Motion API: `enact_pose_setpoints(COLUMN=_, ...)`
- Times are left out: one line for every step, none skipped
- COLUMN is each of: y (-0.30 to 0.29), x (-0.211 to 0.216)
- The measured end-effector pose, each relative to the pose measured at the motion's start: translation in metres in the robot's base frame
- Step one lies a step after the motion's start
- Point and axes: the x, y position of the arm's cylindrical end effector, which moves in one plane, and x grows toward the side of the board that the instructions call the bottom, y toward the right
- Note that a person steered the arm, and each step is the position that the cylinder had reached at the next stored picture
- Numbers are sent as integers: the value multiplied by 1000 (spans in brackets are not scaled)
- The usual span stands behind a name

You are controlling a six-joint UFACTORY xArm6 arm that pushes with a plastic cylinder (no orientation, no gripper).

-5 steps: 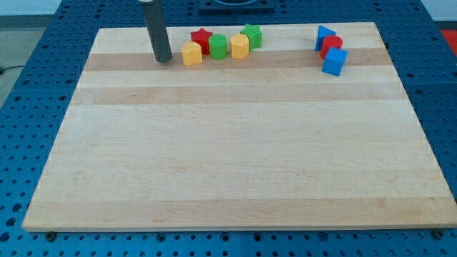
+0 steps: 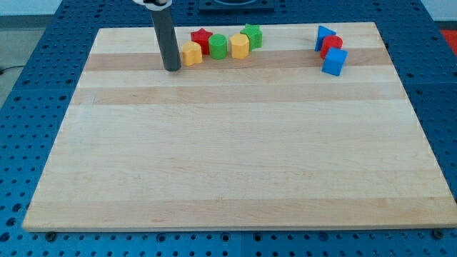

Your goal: Move the yellow heart to the bottom of the red star

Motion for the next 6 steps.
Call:
enact_pose_setpoints(y=-6, x=-6)
enact_pose_setpoints(y=-7, x=-12)
enact_pose_setpoints(y=1, x=-12)
enact_pose_setpoints(y=17, x=-12)
enact_pose_setpoints(y=33, x=-12)
enact_pose_setpoints(y=48, x=20)
